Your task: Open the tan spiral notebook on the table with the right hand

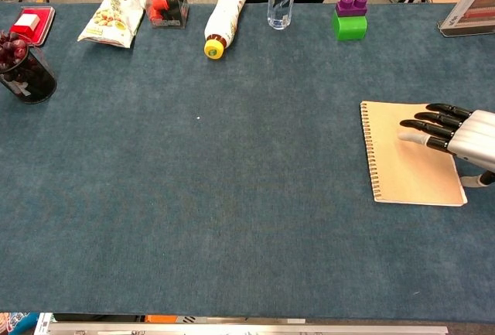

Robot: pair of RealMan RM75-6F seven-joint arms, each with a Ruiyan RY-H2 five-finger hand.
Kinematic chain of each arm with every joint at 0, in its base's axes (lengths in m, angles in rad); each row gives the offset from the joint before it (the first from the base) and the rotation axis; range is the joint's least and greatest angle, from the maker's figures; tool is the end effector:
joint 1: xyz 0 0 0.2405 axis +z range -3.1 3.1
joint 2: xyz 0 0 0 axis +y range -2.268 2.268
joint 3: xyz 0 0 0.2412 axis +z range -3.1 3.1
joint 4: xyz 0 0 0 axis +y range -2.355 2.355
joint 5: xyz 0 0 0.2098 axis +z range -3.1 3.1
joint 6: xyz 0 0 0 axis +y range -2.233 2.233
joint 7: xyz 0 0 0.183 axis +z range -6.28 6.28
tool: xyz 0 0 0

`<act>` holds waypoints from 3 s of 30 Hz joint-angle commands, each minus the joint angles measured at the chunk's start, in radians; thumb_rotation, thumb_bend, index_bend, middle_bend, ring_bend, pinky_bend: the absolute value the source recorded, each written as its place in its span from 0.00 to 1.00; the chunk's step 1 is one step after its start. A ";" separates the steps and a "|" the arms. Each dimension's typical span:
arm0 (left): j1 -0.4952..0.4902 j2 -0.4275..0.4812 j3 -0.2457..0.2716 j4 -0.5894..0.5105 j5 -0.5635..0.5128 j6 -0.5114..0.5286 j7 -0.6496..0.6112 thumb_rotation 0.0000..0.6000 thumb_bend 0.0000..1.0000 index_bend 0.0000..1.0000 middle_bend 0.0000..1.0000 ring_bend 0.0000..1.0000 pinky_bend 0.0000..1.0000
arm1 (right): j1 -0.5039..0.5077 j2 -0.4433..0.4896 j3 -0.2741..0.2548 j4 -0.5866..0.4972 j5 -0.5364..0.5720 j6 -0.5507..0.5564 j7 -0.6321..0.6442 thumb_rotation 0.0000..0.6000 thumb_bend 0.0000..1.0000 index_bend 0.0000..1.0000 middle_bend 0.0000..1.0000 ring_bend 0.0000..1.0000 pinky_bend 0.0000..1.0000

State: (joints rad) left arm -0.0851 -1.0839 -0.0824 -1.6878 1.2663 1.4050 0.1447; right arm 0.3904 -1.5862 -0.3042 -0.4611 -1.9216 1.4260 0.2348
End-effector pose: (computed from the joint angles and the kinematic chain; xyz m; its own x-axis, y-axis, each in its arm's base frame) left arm -0.3258 0.2202 0.1624 0.4500 0.0798 0.8895 0.8664 0.2026 -0.4564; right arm -0.3467 -0.2660 0.0296 0.8630 -0.0514 0.5026 -0.3871 -0.7067 0.5923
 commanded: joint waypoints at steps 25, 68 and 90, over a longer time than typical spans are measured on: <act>0.000 0.001 0.000 0.000 0.000 -0.001 -0.002 1.00 0.24 0.47 0.30 0.25 0.38 | 0.011 0.000 0.010 -0.013 0.008 0.013 -0.002 1.00 0.00 0.00 0.00 0.00 0.06; -0.001 0.001 0.000 -0.001 0.000 -0.003 -0.003 1.00 0.24 0.47 0.30 0.25 0.38 | 0.036 0.028 0.032 -0.087 0.014 0.043 -0.014 1.00 0.24 0.07 0.06 0.00 0.06; -0.002 0.003 0.001 -0.002 -0.003 -0.007 -0.002 1.00 0.24 0.47 0.30 0.25 0.38 | 0.036 0.022 0.037 -0.099 0.018 0.038 -0.009 1.00 0.33 0.38 0.08 0.00 0.06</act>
State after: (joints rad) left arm -0.0871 -1.0813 -0.0813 -1.6900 1.2632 1.3978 0.1429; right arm 0.4265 -1.5639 -0.2668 -0.5603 -1.9041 1.4640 0.2261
